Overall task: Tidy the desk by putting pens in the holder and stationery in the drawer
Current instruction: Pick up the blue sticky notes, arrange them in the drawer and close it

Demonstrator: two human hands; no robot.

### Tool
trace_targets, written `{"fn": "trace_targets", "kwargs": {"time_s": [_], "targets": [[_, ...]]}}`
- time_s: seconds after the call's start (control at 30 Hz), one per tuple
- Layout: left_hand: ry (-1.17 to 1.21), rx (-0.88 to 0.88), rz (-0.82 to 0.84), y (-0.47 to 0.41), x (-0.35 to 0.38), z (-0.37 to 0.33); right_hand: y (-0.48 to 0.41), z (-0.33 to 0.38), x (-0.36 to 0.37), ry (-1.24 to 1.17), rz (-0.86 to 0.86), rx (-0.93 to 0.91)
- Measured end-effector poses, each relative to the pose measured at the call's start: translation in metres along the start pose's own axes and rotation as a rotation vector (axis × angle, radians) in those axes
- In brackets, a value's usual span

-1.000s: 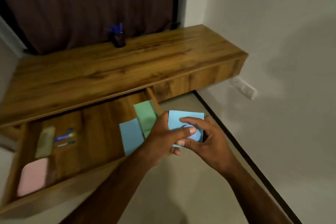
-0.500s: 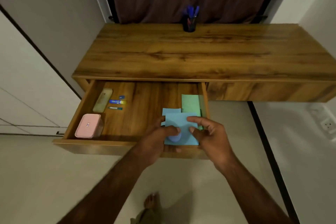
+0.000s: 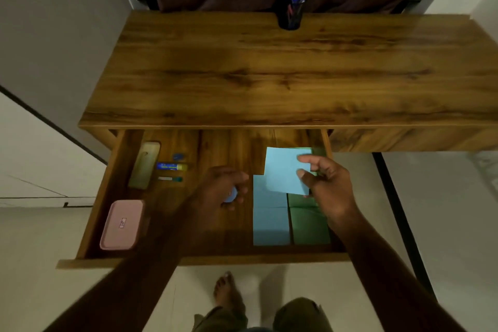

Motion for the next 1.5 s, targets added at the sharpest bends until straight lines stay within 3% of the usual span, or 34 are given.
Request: {"fn": "trace_targets", "kwargs": {"time_s": [0.27,0.57,0.97,1.4,1.5], "targets": [[-0.255,-0.067,0.069,-0.074,0.020,0.000,-0.067,-0.048,0.036,0.110,0.087,0.124],[-0.138,-0.202,-0.024,-0.104,0.016,0.025,-0.138,-0.082,0.063,0.252,0.111,0.177],[-0.148,-0.244,0.022,-0.098,-0.002,0.039,-0.146,-0.090,0.088,0.815,0.241,0.002],[-0.108,-0.229,0.056,-0.091,-0.013,0.055,-0.132,-0.075,0.091,0.994,0.183,-0.076],[-0.049,-0.221,-0.005,-0.089,-0.020,0.060,-0.118,-0.060,0.105,0.888,0.278,-0.129]]}}
Point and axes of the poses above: each hand's wrist, its own y-axis away from the middle knuckle, its own x-axis out of the palm, z = x × y, the point moved 6 cm from there along -y, towards the middle knuckle, and after that the axes turned 9 degrees about -y, right-handed, at the moved point
